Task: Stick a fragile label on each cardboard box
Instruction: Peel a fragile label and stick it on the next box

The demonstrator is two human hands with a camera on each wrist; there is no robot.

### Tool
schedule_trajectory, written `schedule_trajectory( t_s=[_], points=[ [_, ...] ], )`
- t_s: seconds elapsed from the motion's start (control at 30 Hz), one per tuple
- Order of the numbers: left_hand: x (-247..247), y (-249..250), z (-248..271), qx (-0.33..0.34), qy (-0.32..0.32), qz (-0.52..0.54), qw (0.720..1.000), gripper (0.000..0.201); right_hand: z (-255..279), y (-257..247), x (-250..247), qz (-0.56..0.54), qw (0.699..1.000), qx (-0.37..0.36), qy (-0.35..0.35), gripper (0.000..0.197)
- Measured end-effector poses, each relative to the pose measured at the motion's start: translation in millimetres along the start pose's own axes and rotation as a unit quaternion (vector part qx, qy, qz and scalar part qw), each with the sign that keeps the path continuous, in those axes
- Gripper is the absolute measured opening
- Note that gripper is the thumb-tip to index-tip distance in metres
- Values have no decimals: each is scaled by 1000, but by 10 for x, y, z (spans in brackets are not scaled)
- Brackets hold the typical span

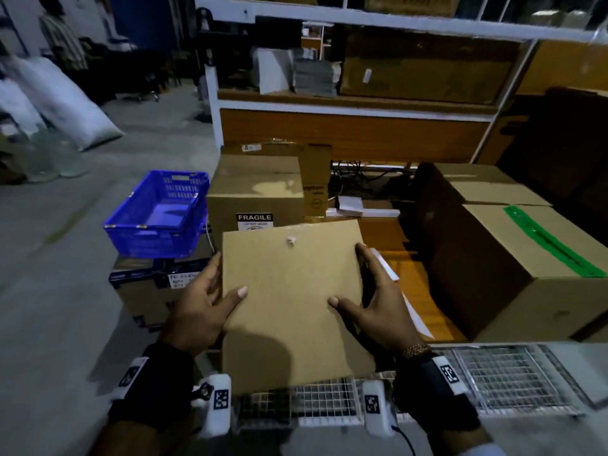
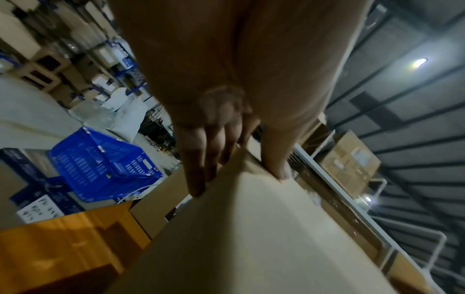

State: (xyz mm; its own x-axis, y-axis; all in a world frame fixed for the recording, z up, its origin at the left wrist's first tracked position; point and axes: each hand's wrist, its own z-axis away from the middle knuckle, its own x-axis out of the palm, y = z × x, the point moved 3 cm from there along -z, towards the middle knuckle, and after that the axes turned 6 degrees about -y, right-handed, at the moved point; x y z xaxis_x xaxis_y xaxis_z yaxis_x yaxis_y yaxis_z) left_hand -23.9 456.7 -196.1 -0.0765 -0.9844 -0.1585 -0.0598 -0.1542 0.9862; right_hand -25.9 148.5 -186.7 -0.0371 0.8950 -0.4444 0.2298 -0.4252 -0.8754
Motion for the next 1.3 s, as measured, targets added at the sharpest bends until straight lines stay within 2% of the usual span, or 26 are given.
schedule_trajectory(
  t_s=[0.17,0.23,0.33,0.4,0.47,0.57,0.63,0.7,0.77,0.87,0.93,1.03,1.13,1.23,1.3],
  points=[
    [-116,-67,-390,-12,-106,11,994,99,-324,87,31,105,991,76,25,93],
    [-143,-80,-473,-12,-153,-8,988,110,-446,24,21,128,986,98,46,80],
    [-133,-99,-531,4,-205,-66,977,116,-616,-31,37,187,973,121,67,60],
    [-131,-123,-579,2,-189,-113,975,111,-711,-25,36,231,962,140,33,59],
    [-121,-137,-622,-12,-175,-126,976,106,-767,-28,24,224,960,165,-9,66],
    [-90,-136,-681,-31,-163,-143,976,104,-801,41,-12,218,962,160,-21,70],
    [-69,-131,-721,-42,-148,-145,977,103,-792,125,-85,167,974,153,5,63],
    [-47,-119,-741,-49,-135,-152,978,103,-739,234,-188,56,986,150,52,53],
    [-10,-82,-754,-53,-129,-170,975,100,-640,464,-362,-18,981,156,110,47],
    [-16,-57,-744,-48,-125,-197,971,101,-413,991,-664,25,968,193,158,26],
    [-23,-36,-714,-45,-126,-199,971,102,-225,1388,-834,98,954,242,150,15],
    [-14,39,-637,-72,-91,-249,962,101,39,1888,-907,156,931,307,118,22],
    [3,255,-566,-81,-36,-327,941,93,144,2250,-837,154,927,332,76,27],
    [-2,580,-496,-30,-4,-299,954,77,41,2464,-726,224,920,318,44,48],
    [105,817,-428,26,14,-278,960,71,-63,2580,-638,295,904,308,-10,65]
  ],
)
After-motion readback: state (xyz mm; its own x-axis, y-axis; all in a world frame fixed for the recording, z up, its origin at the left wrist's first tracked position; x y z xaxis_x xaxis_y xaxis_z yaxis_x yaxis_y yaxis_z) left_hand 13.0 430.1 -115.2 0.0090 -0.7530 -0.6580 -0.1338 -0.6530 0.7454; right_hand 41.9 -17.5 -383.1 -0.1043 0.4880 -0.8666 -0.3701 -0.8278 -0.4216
